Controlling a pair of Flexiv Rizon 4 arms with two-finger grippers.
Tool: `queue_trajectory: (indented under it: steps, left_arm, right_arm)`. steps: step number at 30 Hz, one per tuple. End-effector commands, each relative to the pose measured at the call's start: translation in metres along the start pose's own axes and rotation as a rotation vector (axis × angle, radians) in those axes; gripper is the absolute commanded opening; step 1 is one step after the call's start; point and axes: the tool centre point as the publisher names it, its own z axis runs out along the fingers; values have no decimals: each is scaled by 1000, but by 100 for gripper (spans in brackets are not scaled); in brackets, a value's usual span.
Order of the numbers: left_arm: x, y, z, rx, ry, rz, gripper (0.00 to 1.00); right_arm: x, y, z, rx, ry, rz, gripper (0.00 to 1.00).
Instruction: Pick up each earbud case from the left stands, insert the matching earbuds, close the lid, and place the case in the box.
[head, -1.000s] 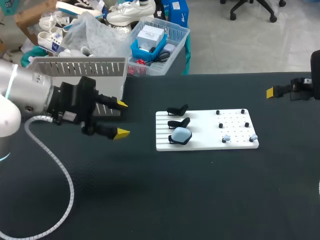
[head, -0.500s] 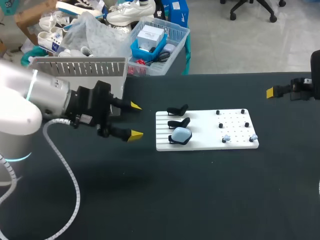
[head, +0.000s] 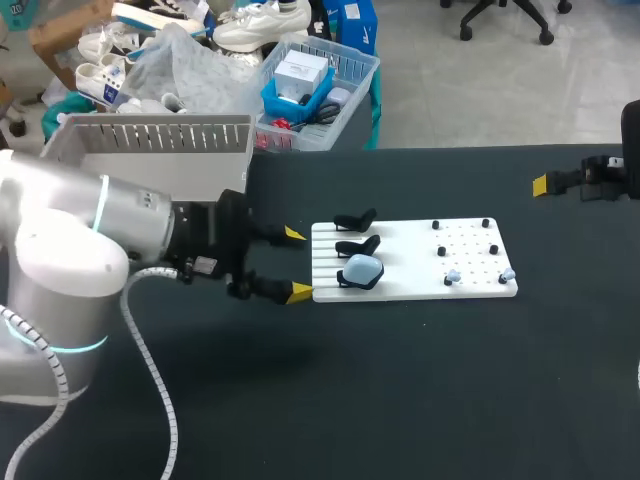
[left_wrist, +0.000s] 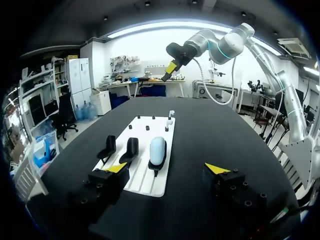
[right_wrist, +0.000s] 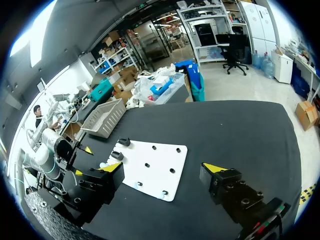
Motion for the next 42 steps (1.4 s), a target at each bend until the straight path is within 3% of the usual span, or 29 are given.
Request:
queue_trajectory:
  steps: [1,9,20,26,27,34,37,42]
  left_arm:
    - [-1,9,17,0,21,-10,100]
    - [1,18,32,-8,27,-18,100]
    - [3,10,46,10,19,2,100]
    - [6,17,57,8,27,26,100]
    - [6,19,59,6,30,22,94]
    - [5,21,62,10,32,-10,92]
    - [4,19,63,26,31,-21,81]
    - [6,20,68,26,35,-27,79]
  right_arm:
    - [0,0,0,0,0,0,100]
    - [0,0,0,0,0,0,100]
    - [0,0,0,0,0,0,100]
    - [0,0,0,0,0,0,100]
    - [0,0,0,0,0,0,100]
    - [0,0,0,0,0,0,100]
    - [0,0,0,0,0,0,100]
    - [0,0,0,0,0,0,100]
